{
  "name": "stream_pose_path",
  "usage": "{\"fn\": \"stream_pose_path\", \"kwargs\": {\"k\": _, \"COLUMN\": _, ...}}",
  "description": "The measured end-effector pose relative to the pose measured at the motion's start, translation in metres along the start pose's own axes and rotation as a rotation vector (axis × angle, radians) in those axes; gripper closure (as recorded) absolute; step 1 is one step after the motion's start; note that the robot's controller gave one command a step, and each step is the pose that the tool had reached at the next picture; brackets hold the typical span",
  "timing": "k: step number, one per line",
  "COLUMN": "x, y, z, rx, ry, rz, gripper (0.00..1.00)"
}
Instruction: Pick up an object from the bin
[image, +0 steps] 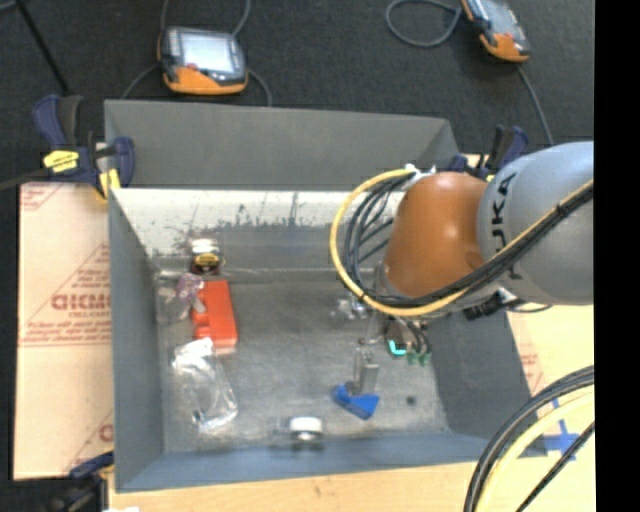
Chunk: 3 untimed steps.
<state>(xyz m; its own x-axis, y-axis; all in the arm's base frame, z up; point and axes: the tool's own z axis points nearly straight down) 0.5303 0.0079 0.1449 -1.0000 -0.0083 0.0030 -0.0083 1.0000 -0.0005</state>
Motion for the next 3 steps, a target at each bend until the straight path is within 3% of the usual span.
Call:
{"fn": "stream_pose_path", "kwargs": {"k": 1, "x": 0.055, "y": -0.041, "z": 0.067, "rx": 0.001, "ry": -0.001, "rz": 0.018, "gripper": 0.0}}
{"fn": "stream_pose_path", "kwargs": {"k": 2, "x": 0.052, "y": -0.039, "z": 0.063, "rx": 0.001, "ry": -0.008, "rz": 0.014, "gripper": 1.0}}
{"fn": "stream_pose_path", "kwargs": {"k": 3, "x": 0.037, "y": -0.027, "z": -0.066, "rx": 0.0, "ry": -0.015, "rz": 0.019, "gripper": 1.0}}
